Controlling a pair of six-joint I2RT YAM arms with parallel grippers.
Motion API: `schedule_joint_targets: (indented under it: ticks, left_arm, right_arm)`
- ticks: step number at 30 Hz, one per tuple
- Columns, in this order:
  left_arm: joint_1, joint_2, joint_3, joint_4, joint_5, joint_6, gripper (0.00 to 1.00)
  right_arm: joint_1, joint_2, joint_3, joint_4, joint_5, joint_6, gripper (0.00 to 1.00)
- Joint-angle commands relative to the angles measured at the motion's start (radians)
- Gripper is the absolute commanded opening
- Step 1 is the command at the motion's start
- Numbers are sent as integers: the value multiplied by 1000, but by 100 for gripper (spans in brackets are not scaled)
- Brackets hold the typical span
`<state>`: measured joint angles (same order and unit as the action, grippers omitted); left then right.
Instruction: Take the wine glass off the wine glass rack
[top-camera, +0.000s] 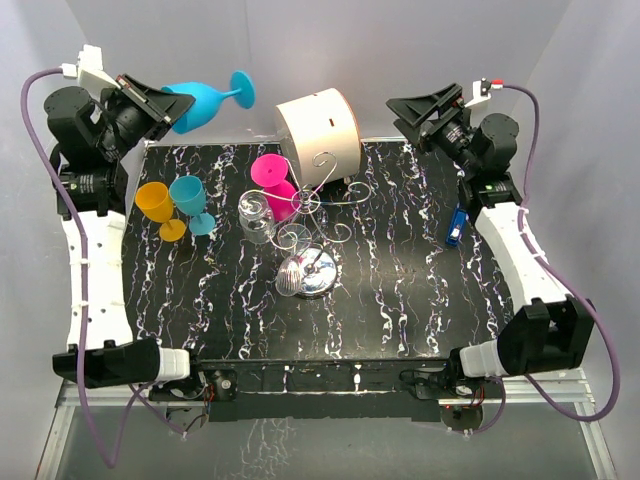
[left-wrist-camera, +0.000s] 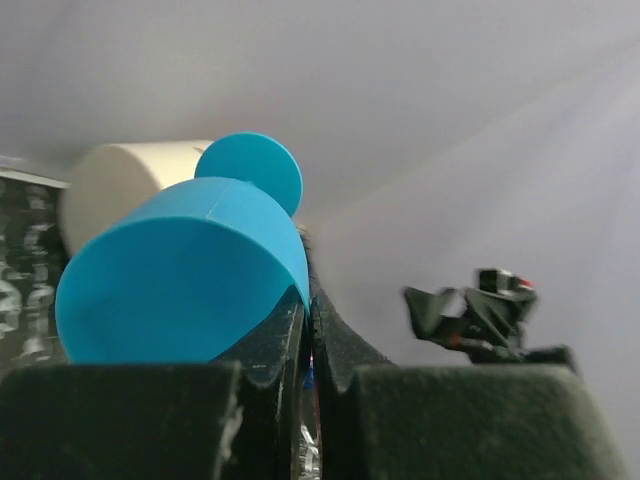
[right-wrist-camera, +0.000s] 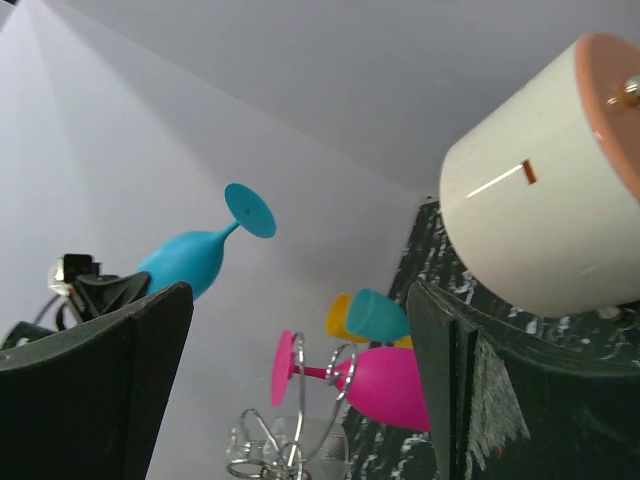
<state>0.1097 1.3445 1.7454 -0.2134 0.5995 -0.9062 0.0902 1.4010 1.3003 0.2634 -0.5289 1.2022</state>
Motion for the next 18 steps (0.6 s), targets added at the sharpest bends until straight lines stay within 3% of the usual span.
schedule_joint_targets:
  ticks: [1,11,18]
  left_arm:
    - [8,-60,73,-322,-229,313,0]
    - [-6,-144,-54,-522,-448,501,0]
    - [-88,-269,-194,-638,-627,560,0]
  right_arm:
    - [-2,-76,64,-176,87,-284,88]
    - [-2,-100,68,-240,143,-381,88]
    - [-2,-86,55,-238,123,-371,88]
